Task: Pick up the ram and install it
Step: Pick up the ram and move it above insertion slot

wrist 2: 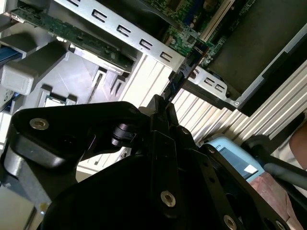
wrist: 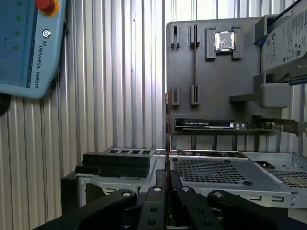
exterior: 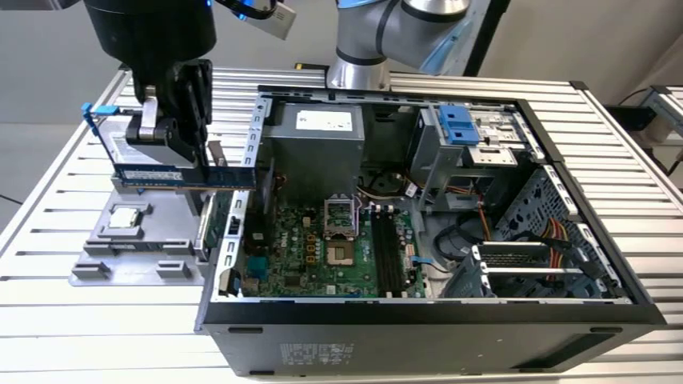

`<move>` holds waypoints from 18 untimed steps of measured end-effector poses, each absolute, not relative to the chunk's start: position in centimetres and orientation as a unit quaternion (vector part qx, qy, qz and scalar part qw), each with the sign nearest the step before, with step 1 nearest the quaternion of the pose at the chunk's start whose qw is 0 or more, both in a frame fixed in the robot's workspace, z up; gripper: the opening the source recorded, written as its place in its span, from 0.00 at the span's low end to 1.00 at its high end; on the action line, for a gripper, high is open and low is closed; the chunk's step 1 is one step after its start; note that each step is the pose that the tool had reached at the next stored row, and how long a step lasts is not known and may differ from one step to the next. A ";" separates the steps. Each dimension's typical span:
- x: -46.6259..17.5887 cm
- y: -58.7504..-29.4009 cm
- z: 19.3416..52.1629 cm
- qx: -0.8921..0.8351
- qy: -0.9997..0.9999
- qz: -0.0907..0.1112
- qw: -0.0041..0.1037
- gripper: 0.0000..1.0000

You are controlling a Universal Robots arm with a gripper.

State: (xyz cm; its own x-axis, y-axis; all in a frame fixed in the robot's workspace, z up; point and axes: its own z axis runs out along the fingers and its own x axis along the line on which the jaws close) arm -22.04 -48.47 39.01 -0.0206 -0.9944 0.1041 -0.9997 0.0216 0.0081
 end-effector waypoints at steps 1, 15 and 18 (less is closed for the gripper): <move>-22.0 -48.5 39.0 0.699 -0.714 0.034 0.040 0.00; -22.0 -48.5 39.0 0.699 -0.714 0.034 0.040 0.00; -22.0 -48.5 39.0 0.699 -0.714 0.034 0.040 0.00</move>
State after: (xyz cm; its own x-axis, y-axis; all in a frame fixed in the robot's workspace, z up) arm -22.00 -48.47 39.01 -0.0208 -0.9944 0.1041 -0.9997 0.0218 0.0081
